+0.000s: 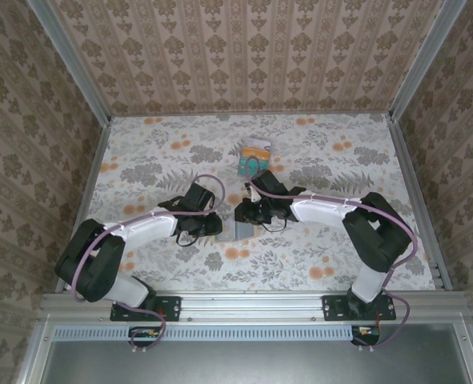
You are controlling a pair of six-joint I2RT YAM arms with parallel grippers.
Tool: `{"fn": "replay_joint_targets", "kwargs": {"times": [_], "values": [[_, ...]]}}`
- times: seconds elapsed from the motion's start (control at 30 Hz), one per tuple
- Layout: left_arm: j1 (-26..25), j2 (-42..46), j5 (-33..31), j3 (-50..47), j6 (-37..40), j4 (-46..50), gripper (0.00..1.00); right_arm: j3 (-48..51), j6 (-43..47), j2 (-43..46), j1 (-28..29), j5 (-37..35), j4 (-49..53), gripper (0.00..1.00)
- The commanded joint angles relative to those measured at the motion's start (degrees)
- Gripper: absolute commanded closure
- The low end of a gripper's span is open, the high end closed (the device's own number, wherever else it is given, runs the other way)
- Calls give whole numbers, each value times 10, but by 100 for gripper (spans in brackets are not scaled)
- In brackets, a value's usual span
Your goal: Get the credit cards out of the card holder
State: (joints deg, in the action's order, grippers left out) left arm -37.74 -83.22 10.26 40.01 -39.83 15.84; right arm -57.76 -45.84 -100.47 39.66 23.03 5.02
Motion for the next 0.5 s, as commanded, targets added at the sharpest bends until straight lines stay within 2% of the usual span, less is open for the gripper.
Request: {"fn": "replay_joint_targets", "kwargs": {"times": [0.0, 0.13, 0.47], "values": [[3, -6, 3, -8, -3, -10, 77, -1, -23, -21, 3, 41, -36, 78], [3, -14, 5, -8, -3, -12, 81, 0, -24, -37, 2, 44, -37, 78], [0, -29, 6, -12, -9, -13, 82, 9, -19, -64, 2, 41, -34, 78]]}}
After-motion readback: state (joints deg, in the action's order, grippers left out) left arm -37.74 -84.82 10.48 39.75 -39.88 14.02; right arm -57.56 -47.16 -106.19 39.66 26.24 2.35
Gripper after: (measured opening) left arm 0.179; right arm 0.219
